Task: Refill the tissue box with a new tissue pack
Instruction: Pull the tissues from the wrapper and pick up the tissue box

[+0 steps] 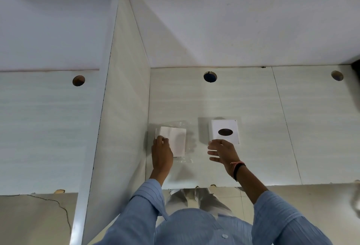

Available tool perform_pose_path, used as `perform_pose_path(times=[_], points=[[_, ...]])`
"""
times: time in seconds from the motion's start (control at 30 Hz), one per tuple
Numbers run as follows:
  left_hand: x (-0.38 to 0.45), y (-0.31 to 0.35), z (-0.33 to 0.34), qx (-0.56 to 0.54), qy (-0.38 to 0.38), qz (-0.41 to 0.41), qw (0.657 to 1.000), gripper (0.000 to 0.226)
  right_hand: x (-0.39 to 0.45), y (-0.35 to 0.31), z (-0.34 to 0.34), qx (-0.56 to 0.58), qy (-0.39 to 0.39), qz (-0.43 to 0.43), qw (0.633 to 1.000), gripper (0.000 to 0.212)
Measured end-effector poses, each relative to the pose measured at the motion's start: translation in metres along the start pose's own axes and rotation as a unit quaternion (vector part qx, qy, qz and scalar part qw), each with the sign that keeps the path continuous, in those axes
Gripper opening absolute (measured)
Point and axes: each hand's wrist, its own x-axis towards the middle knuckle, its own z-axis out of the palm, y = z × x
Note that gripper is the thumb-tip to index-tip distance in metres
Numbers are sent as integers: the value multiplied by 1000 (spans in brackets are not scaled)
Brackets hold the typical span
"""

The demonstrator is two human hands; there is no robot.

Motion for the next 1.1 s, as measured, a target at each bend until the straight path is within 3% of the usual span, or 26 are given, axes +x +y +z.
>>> perform_pose_path(times=[0.13, 0.3, 0.37, 0.53, 0.7, 0.8, 0.9, 1.0, 1.1], points=[[1, -7, -3, 1, -59, -19, 998, 33, 3, -5, 3, -69, 50, -40, 996, 23], [5, -4, -14, -16, -36, -18, 999, 28, 16, -6, -1, -242, 166, -163, 942, 34], [2, 2, -18, -34, -6, -20, 999, 28, 27, -8, -2, -286, 193, -140, 928, 41], [-10, 17, -21, -63, 5, 36, 997, 27, 49, -7, -4, -369, 191, -23, 909, 106], [-12, 27, -26, -211, -49, 6, 976, 25, 52, -8, -8, -319, 177, -32, 930, 109], [-9, 38, -37, -323, -86, -49, 941, 27, 43, -15, -12, -231, 133, -43, 963, 103], [-6, 49, -49, -451, -146, -113, 873, 38, 25, -23, -14, -41, 1, -36, 998, 84], [-5, 58, -58, -546, -204, -126, 803, 48, 7, -25, -12, 57, -110, -28, 992, 74], [-5, 62, -62, -605, -256, -142, 741, 60, -7, -25, -4, 98, -161, -30, 982, 70]])
